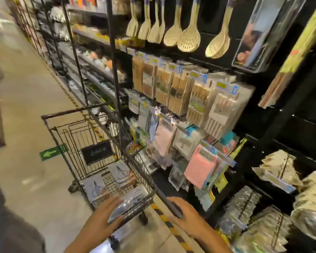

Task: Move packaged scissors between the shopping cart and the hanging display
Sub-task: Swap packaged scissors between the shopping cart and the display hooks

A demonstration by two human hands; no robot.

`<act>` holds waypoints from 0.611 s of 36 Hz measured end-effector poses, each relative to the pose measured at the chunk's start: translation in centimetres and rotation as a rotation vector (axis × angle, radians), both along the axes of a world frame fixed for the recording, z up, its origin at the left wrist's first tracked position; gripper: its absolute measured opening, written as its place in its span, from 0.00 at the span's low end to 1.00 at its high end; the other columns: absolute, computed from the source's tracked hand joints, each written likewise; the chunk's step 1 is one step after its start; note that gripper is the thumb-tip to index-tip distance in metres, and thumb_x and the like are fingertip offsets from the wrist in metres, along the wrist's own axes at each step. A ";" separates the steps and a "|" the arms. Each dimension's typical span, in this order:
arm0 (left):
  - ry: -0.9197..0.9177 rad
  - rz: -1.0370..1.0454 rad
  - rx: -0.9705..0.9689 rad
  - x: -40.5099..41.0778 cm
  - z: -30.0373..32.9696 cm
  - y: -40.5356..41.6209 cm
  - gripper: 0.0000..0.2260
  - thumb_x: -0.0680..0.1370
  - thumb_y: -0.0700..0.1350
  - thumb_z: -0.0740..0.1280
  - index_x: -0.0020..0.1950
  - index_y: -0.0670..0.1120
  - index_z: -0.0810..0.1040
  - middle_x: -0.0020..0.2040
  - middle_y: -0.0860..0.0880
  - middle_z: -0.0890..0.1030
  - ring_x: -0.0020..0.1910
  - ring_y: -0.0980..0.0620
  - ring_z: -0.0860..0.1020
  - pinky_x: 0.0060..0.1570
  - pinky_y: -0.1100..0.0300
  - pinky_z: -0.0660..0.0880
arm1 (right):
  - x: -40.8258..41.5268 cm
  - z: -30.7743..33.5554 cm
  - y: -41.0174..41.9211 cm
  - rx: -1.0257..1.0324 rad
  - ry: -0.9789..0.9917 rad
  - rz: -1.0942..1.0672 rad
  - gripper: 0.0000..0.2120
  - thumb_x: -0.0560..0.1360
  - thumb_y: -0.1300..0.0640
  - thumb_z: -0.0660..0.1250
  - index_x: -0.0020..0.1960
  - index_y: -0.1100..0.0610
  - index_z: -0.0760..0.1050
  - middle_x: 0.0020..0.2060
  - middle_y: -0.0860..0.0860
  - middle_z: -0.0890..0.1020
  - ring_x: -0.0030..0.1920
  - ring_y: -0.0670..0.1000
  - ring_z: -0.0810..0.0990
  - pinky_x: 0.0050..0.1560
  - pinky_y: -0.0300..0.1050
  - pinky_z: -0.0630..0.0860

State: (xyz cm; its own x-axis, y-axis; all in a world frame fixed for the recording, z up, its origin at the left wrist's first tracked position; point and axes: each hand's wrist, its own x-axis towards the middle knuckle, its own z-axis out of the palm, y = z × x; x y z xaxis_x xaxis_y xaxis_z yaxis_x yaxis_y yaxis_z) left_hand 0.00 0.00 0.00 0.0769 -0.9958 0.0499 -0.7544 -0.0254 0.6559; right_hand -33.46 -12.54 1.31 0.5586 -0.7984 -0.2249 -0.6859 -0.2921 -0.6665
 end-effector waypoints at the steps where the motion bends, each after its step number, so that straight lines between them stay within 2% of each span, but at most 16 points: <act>1: -0.040 -0.001 0.044 0.3 -0.1 -0.1 0.29 0.75 0.73 0.58 0.72 0.63 0.69 0.73 0.67 0.65 0.75 0.61 0.64 0.72 0.65 0.61 | 0.6 0.3 0.0 0.008 0.010 0.022 0.29 0.75 0.36 0.66 0.74 0.39 0.66 0.72 0.37 0.69 0.73 0.39 0.66 0.73 0.44 0.67; 4: -0.059 0.008 0.102 1.0 -0.7 0.3 0.31 0.76 0.72 0.55 0.75 0.60 0.67 0.75 0.62 0.66 0.76 0.59 0.63 0.75 0.58 0.62 | 1.6 -0.1 -0.5 0.018 0.013 0.050 0.27 0.76 0.37 0.66 0.74 0.38 0.65 0.71 0.36 0.69 0.73 0.40 0.66 0.73 0.46 0.67; 6: -0.076 0.032 0.102 1.3 -1.1 0.4 0.33 0.75 0.73 0.53 0.75 0.59 0.67 0.75 0.60 0.66 0.76 0.58 0.63 0.74 0.58 0.62 | 2.7 -0.3 -0.9 0.020 0.049 0.089 0.27 0.78 0.40 0.66 0.75 0.41 0.66 0.72 0.36 0.69 0.73 0.40 0.67 0.73 0.44 0.67; 10: -0.081 0.072 0.153 1.9 -2.4 0.1 0.36 0.75 0.74 0.50 0.76 0.57 0.68 0.75 0.58 0.67 0.75 0.57 0.64 0.72 0.64 0.59 | 4.3 -1.3 -3.0 0.023 0.102 0.167 0.27 0.79 0.47 0.69 0.75 0.47 0.66 0.69 0.38 0.68 0.70 0.41 0.67 0.65 0.26 0.59; 11: -0.076 0.085 0.186 2.1 -2.7 0.0 0.35 0.74 0.73 0.51 0.76 0.57 0.67 0.76 0.58 0.67 0.75 0.56 0.64 0.72 0.64 0.60 | 4.7 -1.6 -3.7 0.027 0.113 0.185 0.27 0.79 0.48 0.69 0.75 0.46 0.66 0.69 0.39 0.68 0.71 0.41 0.67 0.64 0.24 0.58; 14: -0.062 0.145 0.243 2.7 -4.1 -0.8 0.34 0.75 0.70 0.53 0.76 0.56 0.67 0.76 0.56 0.68 0.75 0.54 0.66 0.73 0.61 0.62 | 5.8 -2.8 -6.1 0.050 0.139 0.247 0.28 0.78 0.48 0.70 0.75 0.42 0.64 0.70 0.39 0.69 0.71 0.43 0.68 0.70 0.35 0.64; 16: -0.049 0.174 0.282 2.9 -4.8 -1.5 0.32 0.76 0.69 0.56 0.76 0.56 0.68 0.75 0.56 0.69 0.74 0.53 0.67 0.72 0.64 0.60 | 6.7 -3.8 -8.0 0.069 0.136 0.274 0.28 0.77 0.50 0.71 0.74 0.41 0.65 0.71 0.41 0.70 0.71 0.43 0.68 0.72 0.40 0.66; 19: -0.021 0.236 0.345 2.9 -5.5 -2.9 0.30 0.78 0.65 0.61 0.76 0.53 0.68 0.75 0.54 0.69 0.75 0.52 0.66 0.71 0.66 0.56 | 8.4 -5.0 -11.2 0.107 0.170 0.345 0.29 0.78 0.52 0.70 0.76 0.46 0.65 0.73 0.43 0.69 0.74 0.44 0.66 0.67 0.30 0.62; 21: -0.005 0.274 0.383 2.6 -5.8 -4.2 0.30 0.78 0.64 0.61 0.77 0.51 0.68 0.77 0.51 0.67 0.76 0.51 0.64 0.72 0.64 0.57 | 9.4 -5.9 -13.5 0.129 0.190 0.384 0.29 0.78 0.53 0.70 0.77 0.48 0.64 0.73 0.45 0.68 0.74 0.45 0.66 0.62 0.24 0.61; 22: -0.004 0.287 0.399 2.5 -6.0 -4.9 0.29 0.79 0.62 0.63 0.77 0.51 0.67 0.77 0.50 0.66 0.77 0.50 0.63 0.74 0.62 0.58 | 9.9 -6.2 -14.5 0.140 0.197 0.400 0.30 0.78 0.53 0.70 0.77 0.49 0.64 0.74 0.46 0.68 0.74 0.46 0.67 0.62 0.24 0.62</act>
State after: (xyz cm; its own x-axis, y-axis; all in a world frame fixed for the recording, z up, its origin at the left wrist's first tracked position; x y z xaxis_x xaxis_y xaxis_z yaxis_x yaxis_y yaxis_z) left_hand 2.48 -4.92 -5.97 0.3520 -0.8760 -0.3299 -0.6825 -0.4814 0.5500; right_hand -23.60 -27.05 -4.88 0.7518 -0.4837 -0.4481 -0.6555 -0.4756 -0.5866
